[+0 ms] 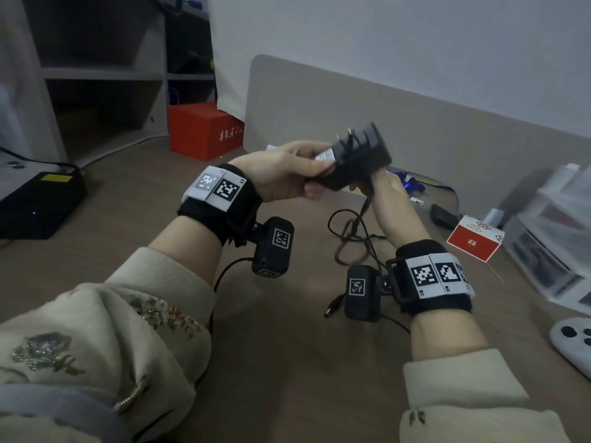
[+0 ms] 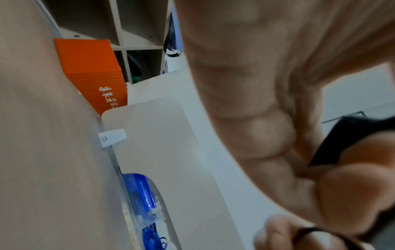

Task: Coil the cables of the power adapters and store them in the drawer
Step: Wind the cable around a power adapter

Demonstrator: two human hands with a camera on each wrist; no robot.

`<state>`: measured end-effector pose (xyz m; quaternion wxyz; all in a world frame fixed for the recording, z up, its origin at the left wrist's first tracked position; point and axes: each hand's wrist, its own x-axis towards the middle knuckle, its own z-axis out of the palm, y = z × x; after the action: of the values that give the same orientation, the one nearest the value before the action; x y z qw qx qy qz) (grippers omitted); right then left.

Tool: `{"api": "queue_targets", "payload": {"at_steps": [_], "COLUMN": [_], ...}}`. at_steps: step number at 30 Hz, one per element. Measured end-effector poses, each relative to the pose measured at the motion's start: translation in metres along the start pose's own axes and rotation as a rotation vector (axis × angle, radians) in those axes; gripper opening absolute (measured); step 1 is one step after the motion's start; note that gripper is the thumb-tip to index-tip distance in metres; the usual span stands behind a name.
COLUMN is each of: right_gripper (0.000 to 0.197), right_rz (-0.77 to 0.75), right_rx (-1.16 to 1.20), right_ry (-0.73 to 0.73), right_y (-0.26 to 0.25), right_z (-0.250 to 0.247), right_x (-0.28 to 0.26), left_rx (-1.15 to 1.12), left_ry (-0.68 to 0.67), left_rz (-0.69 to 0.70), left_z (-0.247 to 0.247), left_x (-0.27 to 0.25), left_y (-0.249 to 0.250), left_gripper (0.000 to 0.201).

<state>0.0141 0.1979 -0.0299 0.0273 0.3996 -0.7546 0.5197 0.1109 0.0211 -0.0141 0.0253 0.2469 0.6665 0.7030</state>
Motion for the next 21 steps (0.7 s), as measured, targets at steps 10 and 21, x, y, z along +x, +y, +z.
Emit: {"api": "queue_targets", "payload": {"at_steps": [10,21], "right_gripper": [0.039,0.039], "right_rz": [-0.098,-0.064], "right_rx": [-0.26,-0.311], "right_ry": [-0.089,0.217], "right_y": [0.005,0.007], "right_z": [-0.001,-0.006], "right_x": [-0.002,0.002], "left_rx": [0.048,0.412], "left_ry": [0.747,1.299], "left_rz": [0.205,0.025], "left_z": [0.004,-0.015], "left_x": [0.013,0.015], "left_y": [0.014,0.002], "left_gripper": [0.011,0.034]}}
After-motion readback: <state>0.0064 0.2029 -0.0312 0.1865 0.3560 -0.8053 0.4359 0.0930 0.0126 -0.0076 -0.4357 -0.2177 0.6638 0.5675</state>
